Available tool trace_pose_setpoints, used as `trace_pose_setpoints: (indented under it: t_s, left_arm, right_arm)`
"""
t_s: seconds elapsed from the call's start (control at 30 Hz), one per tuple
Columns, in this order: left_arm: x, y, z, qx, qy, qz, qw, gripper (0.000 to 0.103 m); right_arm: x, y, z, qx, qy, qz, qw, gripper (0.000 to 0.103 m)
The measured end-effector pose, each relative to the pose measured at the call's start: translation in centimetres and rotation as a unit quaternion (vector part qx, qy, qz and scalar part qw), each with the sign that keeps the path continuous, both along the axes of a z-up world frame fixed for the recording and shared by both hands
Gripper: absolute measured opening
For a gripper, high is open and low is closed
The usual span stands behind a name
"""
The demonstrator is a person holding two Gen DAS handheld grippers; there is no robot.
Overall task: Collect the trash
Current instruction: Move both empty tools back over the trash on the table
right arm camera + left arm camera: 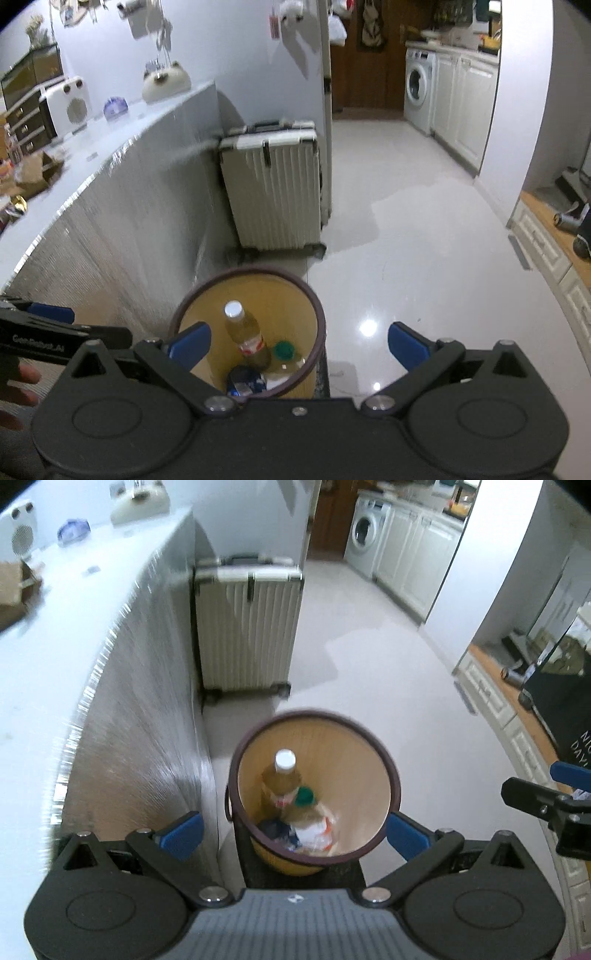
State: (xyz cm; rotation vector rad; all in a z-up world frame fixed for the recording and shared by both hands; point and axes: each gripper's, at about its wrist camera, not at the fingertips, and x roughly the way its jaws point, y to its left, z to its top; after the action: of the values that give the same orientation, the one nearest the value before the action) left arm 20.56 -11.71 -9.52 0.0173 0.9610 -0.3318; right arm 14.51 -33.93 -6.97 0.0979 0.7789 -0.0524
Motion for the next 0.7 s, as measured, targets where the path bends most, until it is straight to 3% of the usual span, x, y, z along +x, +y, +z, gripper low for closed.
trace_pose_setpoints:
  t_s: [0.2, 0.5, 0.7]
  left_arm:
    - [-2.6, 0.9, 3.2, -0.042, -0.044, -0.011, 0.9981, 0.103]
    - [-5.9, 2.3, 7.2, -0.047, -0.130, -0.001, 0.9905, 0.103]
    - [-7.6, 4.7, 8.3, -0.046, -0.154, 0.023, 0.9867, 0.103]
  right_arm:
    - [-1.9, 0.2, 2.0, -0.004, -0.041, -0.008, 0.999, 0.103]
    - [-5.3, 0.5, 4.4, 0.003, -0.097, -0.015, 0.995, 0.103]
    - [-6.5, 1.2, 5.3, 0.007, -0.126, -0.012, 0.992, 0.103]
